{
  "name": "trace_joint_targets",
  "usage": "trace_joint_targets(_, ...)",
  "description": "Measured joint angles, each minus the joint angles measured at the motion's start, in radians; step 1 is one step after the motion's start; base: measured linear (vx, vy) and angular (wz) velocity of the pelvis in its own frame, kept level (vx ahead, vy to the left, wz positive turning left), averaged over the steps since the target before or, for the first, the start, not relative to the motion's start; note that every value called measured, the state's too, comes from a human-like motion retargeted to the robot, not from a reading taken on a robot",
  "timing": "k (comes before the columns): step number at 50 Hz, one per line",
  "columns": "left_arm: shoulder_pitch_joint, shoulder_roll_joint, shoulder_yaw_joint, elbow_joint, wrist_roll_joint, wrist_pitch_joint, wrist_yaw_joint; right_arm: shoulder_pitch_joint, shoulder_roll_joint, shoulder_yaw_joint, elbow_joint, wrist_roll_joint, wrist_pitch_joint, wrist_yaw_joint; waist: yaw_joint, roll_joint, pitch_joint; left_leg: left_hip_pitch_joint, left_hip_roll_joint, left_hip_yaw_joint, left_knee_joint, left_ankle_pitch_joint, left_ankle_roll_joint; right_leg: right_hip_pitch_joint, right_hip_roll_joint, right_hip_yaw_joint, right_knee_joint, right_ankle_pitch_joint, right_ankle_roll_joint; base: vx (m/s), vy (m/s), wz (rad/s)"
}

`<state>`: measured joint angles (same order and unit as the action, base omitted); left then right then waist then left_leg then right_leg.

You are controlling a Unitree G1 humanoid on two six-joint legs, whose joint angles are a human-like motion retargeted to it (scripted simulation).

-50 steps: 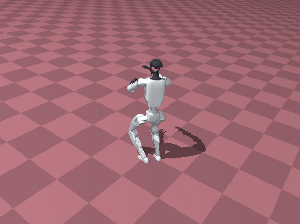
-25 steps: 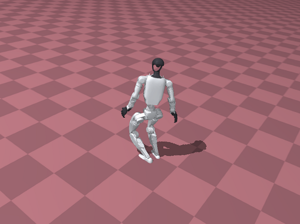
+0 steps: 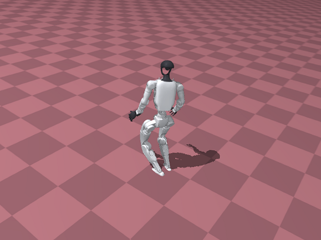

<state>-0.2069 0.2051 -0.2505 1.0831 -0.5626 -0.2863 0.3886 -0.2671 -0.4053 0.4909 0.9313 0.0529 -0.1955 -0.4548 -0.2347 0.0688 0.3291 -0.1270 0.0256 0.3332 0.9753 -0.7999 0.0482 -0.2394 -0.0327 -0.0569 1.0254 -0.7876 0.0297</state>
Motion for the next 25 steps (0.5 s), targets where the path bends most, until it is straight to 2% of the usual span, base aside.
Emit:
trace_joint_targets(5,-0.193,-0.03,-0.212,-0.337,-0.056,-0.077,-0.061,-0.364,0.003,0.186,-0.3,-0.116,-0.024,-0.012,0.044,0.038,-0.014,-0.047,0.029,-0.027,0.039,0.006,-0.019,-0.012,0.013,-0.035,-0.014,0.001,-0.004,-0.02,-0.08,0.25)
trace_joint_targets(9,-0.246,-0.035,-0.236,-0.513,-0.126,-0.114,-0.085,-0.524,-0.034,0.198,-0.487,-0.154,-0.034,-0.024,0.074,0.058,-0.022,-0.057,0.037,-0.048,0.039,0.015,-0.027,-0.002,0.018,-0.059,-0.037,0.009,-0.005,0.0,-0.03,0.14)
trace_joint_targets(12,-0.209,-0.036,-0.209,-0.547,-0.154,-0.123,-0.091,-0.541,-0.082,0.154,-0.604,-0.183,-0.039,-0.047,0.088,0.063,-0.018,-0.053,0.03,-0.06,0.027,0.019,-0.026,0.006,0.013,-0.069,-0.045,0.012,-0.002,0.0,0.0,0.0)
trace_joint_targets(15,-0.119,-0.031,-0.162,-0.47,-0.143,-0.107,-0.083,-0.479,-0.135,0.091,-0.683,-0.216,-0.053,-0.087,0.088,0.058,-0.008,-0.044,0.014,-0.065,0.01,0.02,-0.019,0.01,0.002,-0.071,-0.041,0.01,0.004,0.0,0.0,0.0)
trace_joint_targets(18,-0.016,-0.025,-0.095,-0.281,-0.082,-0.067,-0.072,-0.33,-0.174,0.025,-0.681,-0.238,-0.064,-0.11,0.074,0.036,-0.002,-0.03,-0.013,-0.065,-0.023,0.018,-0.004,0.006,-0.017,-0.065,-0.027,0.005,0.014,-0.01,0.06,0.04)
trace_joint_targets(21,0.075,-0.018,-0.008,-0.047,-0.003,-0.015,-0.07,-0.136,-0.188,-0.039,-0.584,-0.248,-0.067,-0.111,0.055,0.006,0.0,-0.005,-0.046,-0.065,-0.074,0.02,0.012,0.006,-0.036,-0.054,-0.019,0.003,0.024,0.0,0.08,0.04)
trace_joint_targets(25,0.186,0.019,0.128,0.192,0.074,0.037,-0.078,0.116,-0.167,-0.119,-0.333,-0.24,-0.051,-0.092,0.046,-0.025,-0.001,0.033,-0.076,-0.072,-0.134,0.028,0.023,0.026,-0.044,-0.043,-0.033,0.008,0.026,0.01,0.07,0.01)
